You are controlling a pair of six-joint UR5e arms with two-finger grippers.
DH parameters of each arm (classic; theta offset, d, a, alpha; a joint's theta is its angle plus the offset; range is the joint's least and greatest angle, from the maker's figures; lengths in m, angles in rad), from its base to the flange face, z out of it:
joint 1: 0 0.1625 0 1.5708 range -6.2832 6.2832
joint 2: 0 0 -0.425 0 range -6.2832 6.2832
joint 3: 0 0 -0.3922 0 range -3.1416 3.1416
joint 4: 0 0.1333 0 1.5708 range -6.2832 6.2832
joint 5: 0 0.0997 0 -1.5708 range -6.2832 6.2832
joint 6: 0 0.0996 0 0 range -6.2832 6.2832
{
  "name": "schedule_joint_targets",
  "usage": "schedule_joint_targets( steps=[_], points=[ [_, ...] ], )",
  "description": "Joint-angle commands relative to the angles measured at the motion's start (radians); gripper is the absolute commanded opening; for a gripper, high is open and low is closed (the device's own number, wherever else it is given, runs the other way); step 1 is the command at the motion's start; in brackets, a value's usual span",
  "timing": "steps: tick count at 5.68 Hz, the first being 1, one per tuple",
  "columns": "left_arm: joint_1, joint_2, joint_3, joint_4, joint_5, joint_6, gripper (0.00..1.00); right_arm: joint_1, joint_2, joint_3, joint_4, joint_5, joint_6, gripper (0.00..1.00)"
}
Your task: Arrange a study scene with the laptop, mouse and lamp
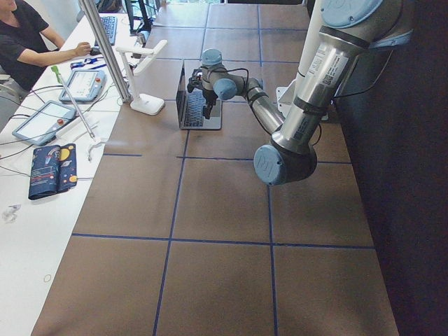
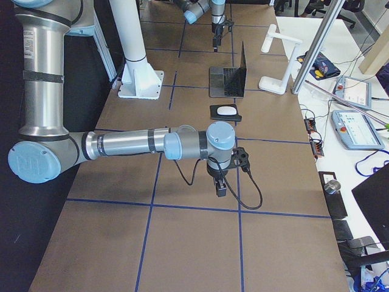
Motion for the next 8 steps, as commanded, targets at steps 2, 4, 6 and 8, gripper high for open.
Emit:
schedule_joint_targets(
  steps=[2,4,6,8],
  points=[
    [-0.174,0.273,-0.079,0.002,-0.025,0.356,1.00,0.026,-0.008,0.024,-0.088,-0.009,-0.078,1.00],
    [-0.387,0.320,-0.040,0.136,-0.067,0.650,1.00,0.026,-0.006,0.014,-0.082,-0.005,-0.069,1.00],
    [-0.598,0.321,0.121,0.194,-0.298,0.800,1.00,0.024,-0.008,-0.023,-0.080,-0.009,-0.075,1.00],
    [-0.695,0.429,0.122,0.185,-0.306,0.808,1.00,0.024,0.009,-0.154,0.025,-0.011,-0.066,1.00]
  ],
)
